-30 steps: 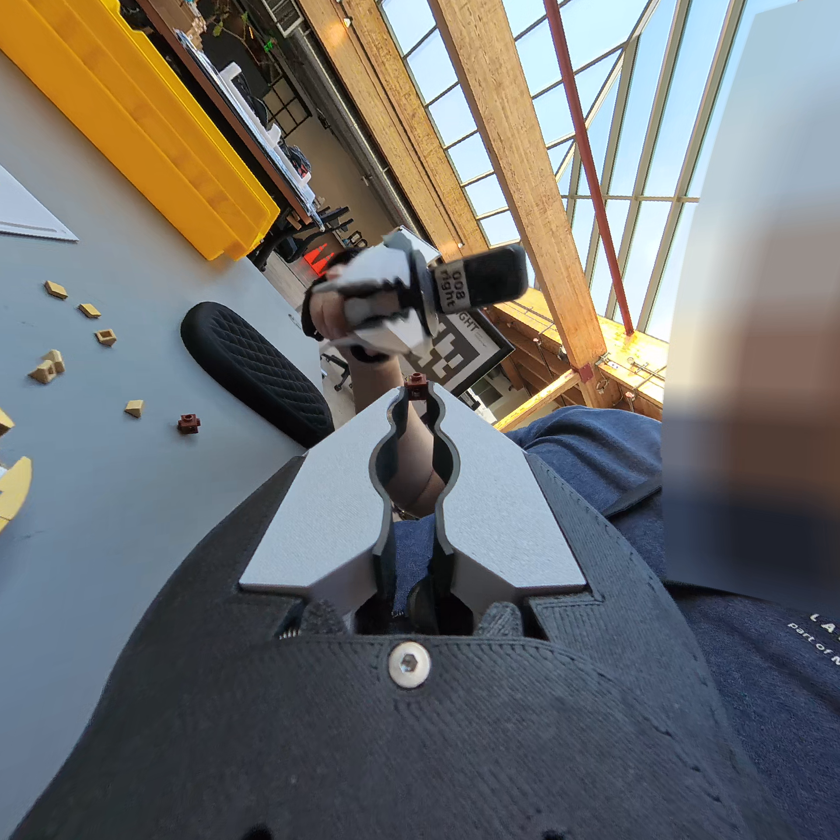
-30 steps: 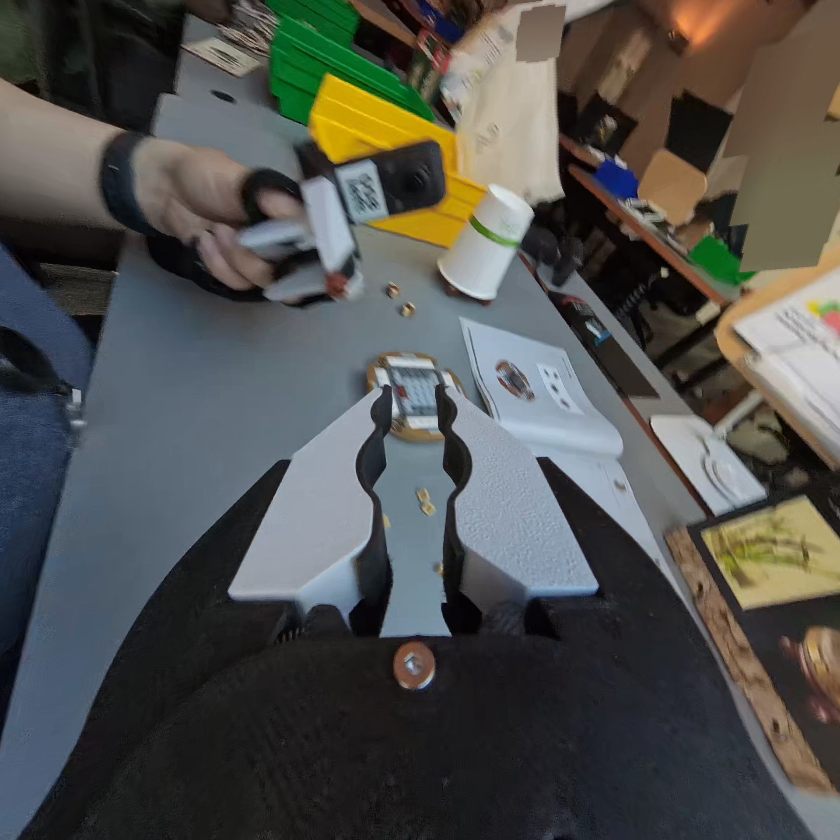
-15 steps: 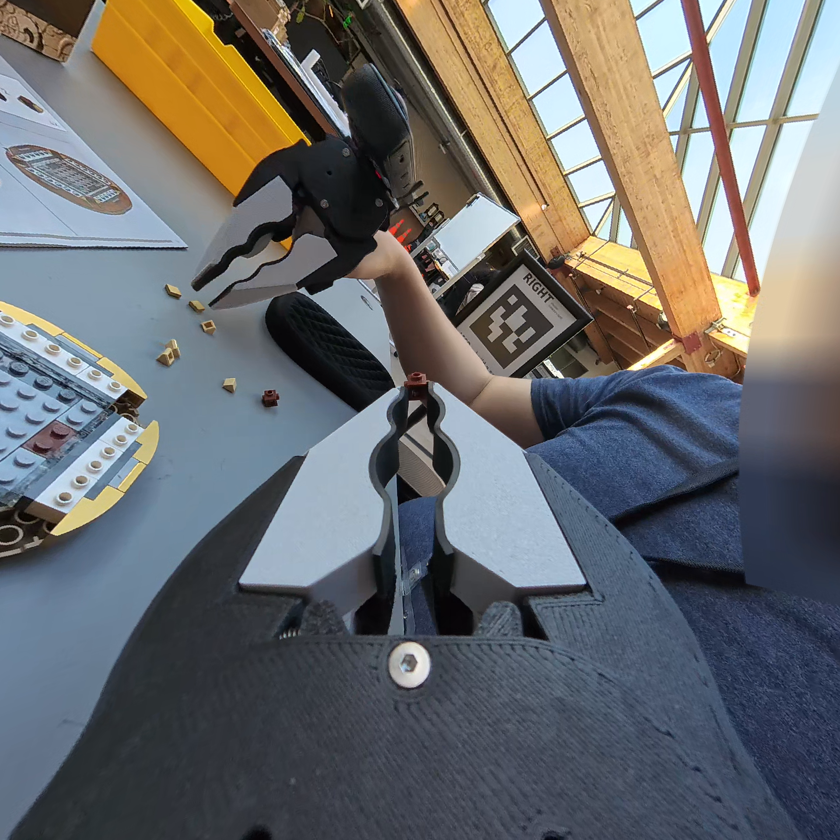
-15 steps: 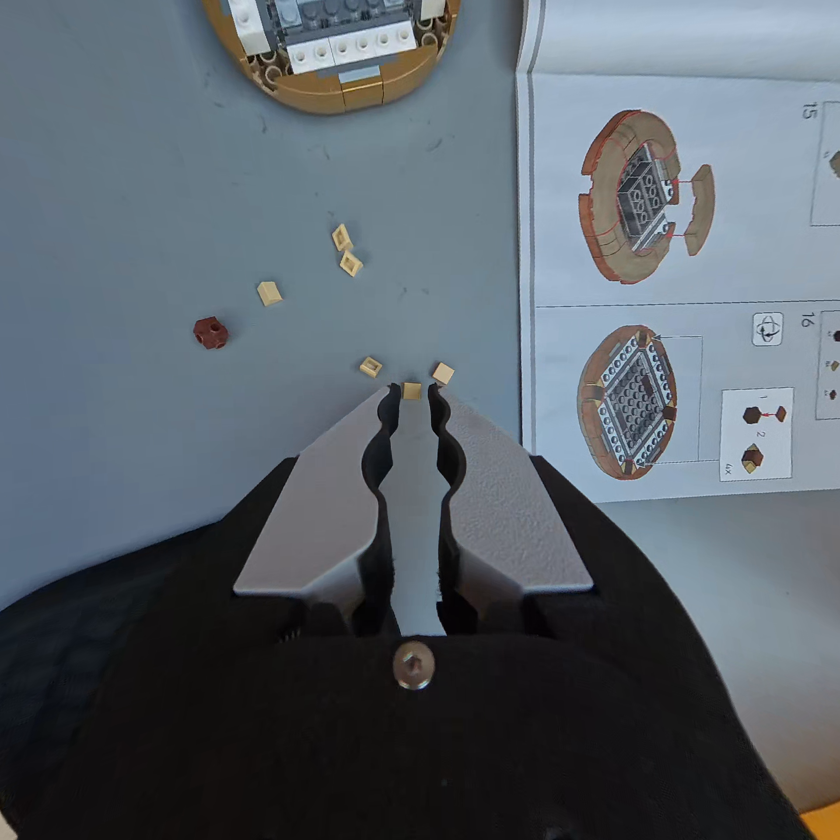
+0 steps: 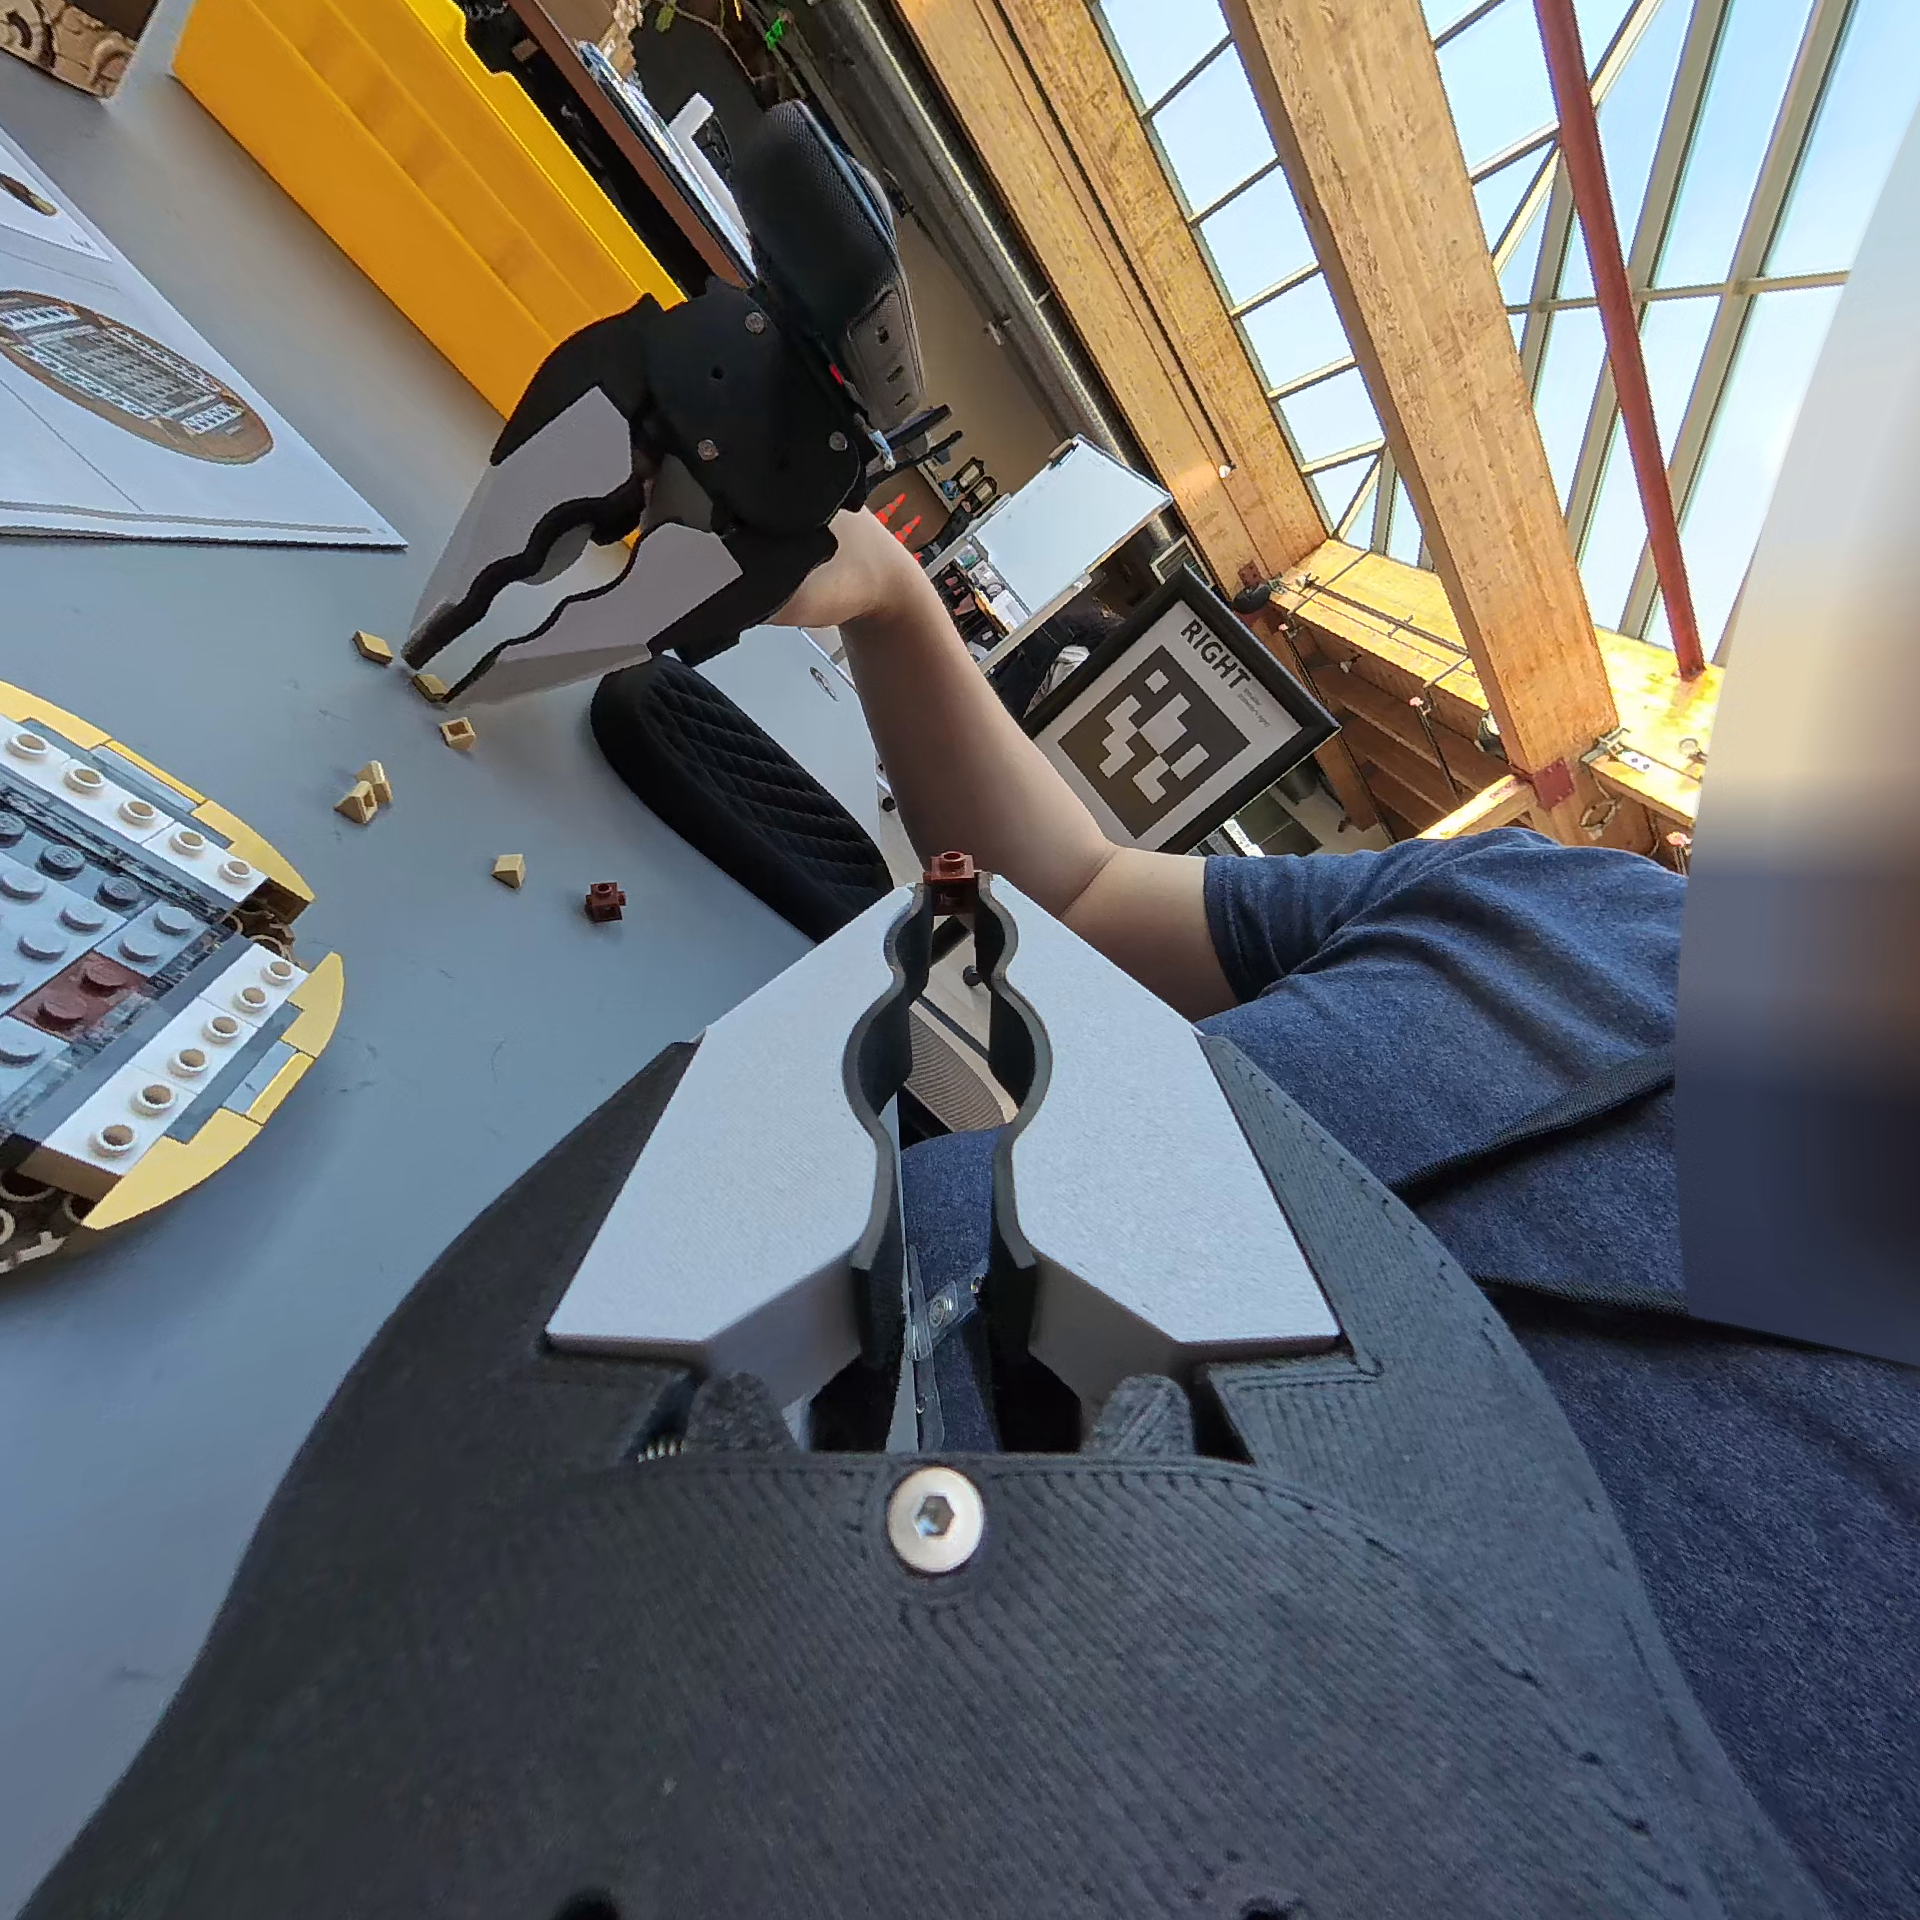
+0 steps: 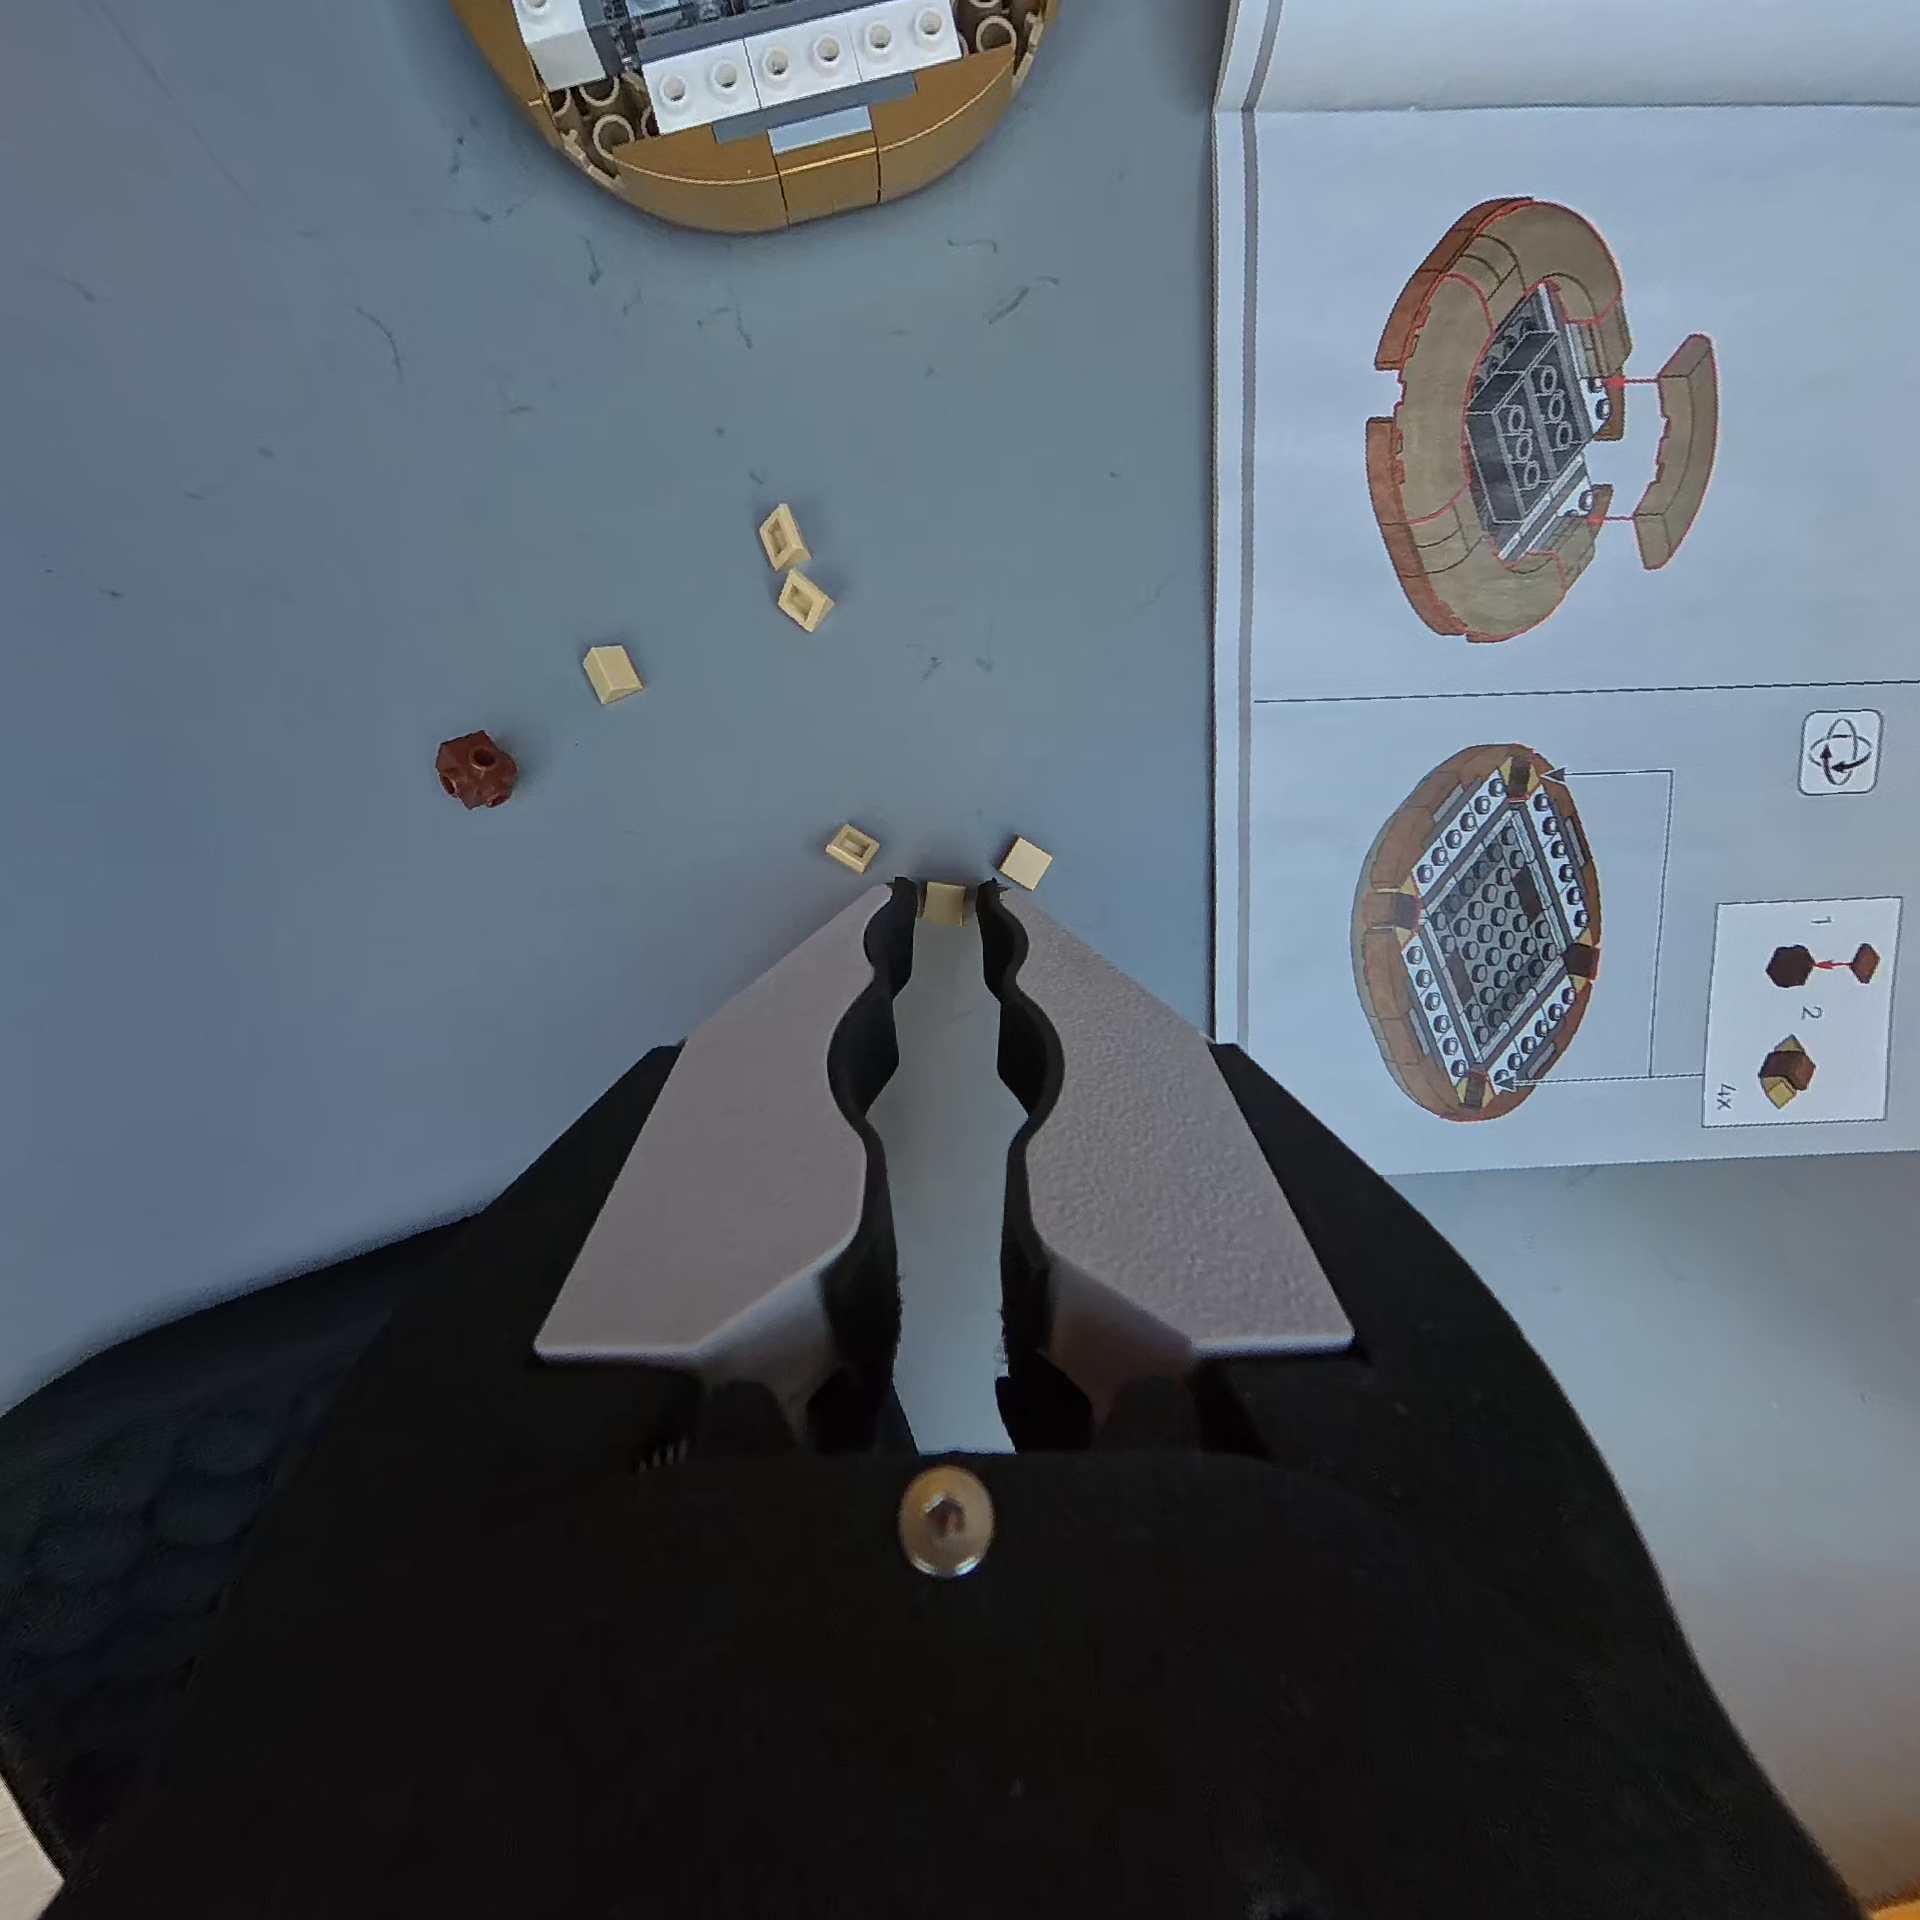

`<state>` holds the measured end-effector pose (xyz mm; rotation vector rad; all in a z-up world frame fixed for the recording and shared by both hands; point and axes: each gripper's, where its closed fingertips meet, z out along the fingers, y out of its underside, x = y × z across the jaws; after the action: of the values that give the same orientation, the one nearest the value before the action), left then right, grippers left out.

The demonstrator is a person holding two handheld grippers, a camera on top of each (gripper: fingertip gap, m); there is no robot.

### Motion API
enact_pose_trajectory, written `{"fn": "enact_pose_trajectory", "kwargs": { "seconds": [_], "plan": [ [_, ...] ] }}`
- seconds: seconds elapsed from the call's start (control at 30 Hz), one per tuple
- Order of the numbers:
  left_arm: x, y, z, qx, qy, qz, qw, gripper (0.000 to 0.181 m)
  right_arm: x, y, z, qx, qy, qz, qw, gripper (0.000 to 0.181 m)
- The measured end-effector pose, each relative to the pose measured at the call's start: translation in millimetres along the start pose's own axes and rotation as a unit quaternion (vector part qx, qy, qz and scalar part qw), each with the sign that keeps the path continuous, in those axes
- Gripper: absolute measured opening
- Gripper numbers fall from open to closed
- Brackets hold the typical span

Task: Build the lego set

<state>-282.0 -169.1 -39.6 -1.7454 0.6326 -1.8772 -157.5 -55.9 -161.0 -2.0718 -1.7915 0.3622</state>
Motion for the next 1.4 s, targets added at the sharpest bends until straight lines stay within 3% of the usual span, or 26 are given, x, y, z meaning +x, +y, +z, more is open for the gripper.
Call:
{"fn": "enact_pose_trajectory", "kwargs": {
  "seconds": [0.2,0.27,0.33,0.4,0.47,0.6,0.77,0.87,1.1,1.4],
  "plan": [
    [1.1,-3.2,-1.0,0.015,0.004,0.010,1.000,0.005,-1.9,-3.0,0.5,0.017,0.004,0.004,1.000,0.007],
    [5.2,-8.9,-3.1,0.036,0.013,0.027,0.999,0.005,-7.7,-19.4,-8.3,0.068,0.013,0.001,0.998,0.007],
    [12.0,-15.9,-5.9,0.065,0.024,0.054,0.996,0.005,-23.3,-54.5,-31.0,0.174,0.012,0.001,0.985,0.007],
    [23.4,-23.2,-8.3,0.100,0.041,0.094,0.990,0.005,-52.9,-102.0,-71.2,0.333,-0.017,-0.002,0.943,0.007],
    [37.0,-27.7,-9.2,0.127,0.058,0.135,0.981,0.005,-83.1,-135.4,-115.2,0.470,-0.053,-0.004,0.881,0.007],
    [61.3,-31.1,-6.7,0.156,0.115,0.153,0.969,0.005,-120.2,-161.9,-162.0,0.589,-0.093,-0.011,0.803,0.006],
    [78.6,-33.0,-4.3,0.182,0.106,0.226,0.951,0.005,-140.3,-182.0,-171.9,0.601,-0.180,0.048,0.777,0.006],
    [86.4,-33.3,-1.3,0.180,0.077,0.276,0.941,0.005,-145.5,-188.7,-162.6,0.585,-0.174,0.055,0.790,0.006],
    [95.8,-32.9,1.8,0.161,0.037,0.333,0.928,0.005,-150.3,-192.4,-162.2,0.589,-0.196,0.070,0.781,0.006],
    [95.4,-33.1,5.1,0.150,0.011,0.354,0.923,0.005,-149.7,-191.1,-159.6,0.584,-0.194,0.067,0.786,0.007]
  ]
}}
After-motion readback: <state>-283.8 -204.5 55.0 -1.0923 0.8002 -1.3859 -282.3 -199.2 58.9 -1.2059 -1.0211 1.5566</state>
